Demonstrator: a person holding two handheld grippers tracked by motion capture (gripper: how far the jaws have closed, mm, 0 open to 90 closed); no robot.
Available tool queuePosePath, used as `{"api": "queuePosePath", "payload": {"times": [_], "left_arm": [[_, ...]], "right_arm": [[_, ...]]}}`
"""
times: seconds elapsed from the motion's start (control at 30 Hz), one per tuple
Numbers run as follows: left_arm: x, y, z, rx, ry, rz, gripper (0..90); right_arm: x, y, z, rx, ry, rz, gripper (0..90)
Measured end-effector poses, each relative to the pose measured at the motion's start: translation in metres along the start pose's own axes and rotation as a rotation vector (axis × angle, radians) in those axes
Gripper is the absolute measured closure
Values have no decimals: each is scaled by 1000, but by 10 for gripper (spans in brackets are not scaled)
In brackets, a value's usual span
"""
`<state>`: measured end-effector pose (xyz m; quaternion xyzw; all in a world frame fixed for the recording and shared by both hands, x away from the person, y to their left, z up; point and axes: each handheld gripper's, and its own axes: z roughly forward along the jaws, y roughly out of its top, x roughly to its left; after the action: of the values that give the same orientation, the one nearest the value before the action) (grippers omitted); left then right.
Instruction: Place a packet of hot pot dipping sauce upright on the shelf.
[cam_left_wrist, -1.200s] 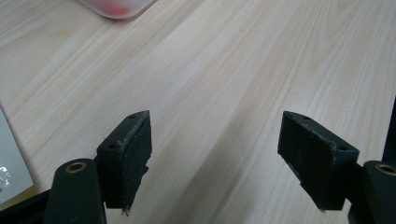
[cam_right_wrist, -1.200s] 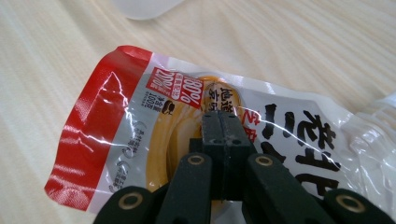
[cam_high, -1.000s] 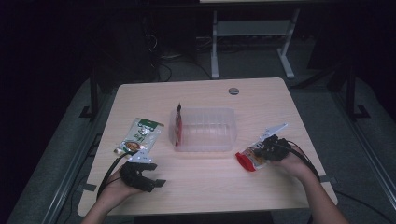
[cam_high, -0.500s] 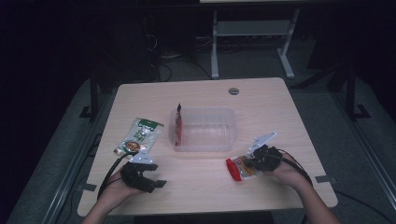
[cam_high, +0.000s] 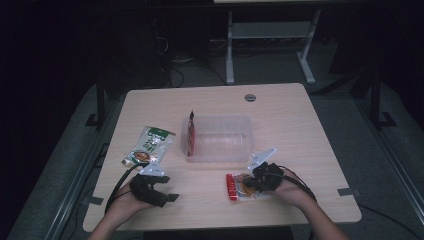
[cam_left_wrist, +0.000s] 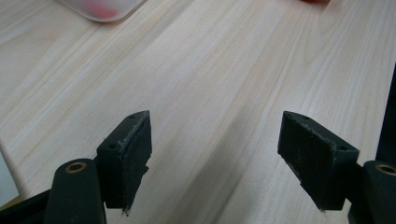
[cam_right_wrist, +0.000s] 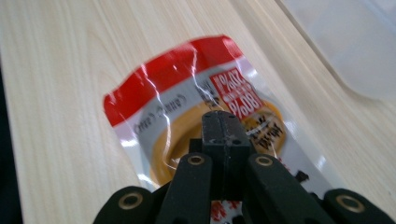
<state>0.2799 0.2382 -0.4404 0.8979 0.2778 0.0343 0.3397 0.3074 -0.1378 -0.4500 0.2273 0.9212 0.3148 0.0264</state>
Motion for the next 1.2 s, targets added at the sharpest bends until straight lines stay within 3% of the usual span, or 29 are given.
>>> {"api": "queuePosePath", "payload": {"times": [0.13,0.17,0.23,0.3,0.47,0.63,0.8,1.2], "left_arm": [[-2,0,1,-5,-5,-1,255],[-2,0,2,-2,-6,2,255],[-2,0,2,-5,-7,-1,255],[-2,1,3,-3,-7,3,255],[-3,1,3,-5,-7,3,255],[-3,1,4,-4,-13,1,255],[-2,1,4,-1,-12,6,255],[-4,2,5,7,-17,13,255]], "right_arm": [[0,0,-9,-39,-5,12,900],[-1,-4,-20,-75,-23,46,900],[-3,-7,-26,-85,-32,53,900],[-9,-21,-41,-100,-81,86,900],[-20,-48,-58,-76,-141,162,900],[-34,-64,-63,-24,-205,211,900],[-40,-69,-58,-5,-176,246,900],[-41,-63,-47,-32,-127,261,900]]}}
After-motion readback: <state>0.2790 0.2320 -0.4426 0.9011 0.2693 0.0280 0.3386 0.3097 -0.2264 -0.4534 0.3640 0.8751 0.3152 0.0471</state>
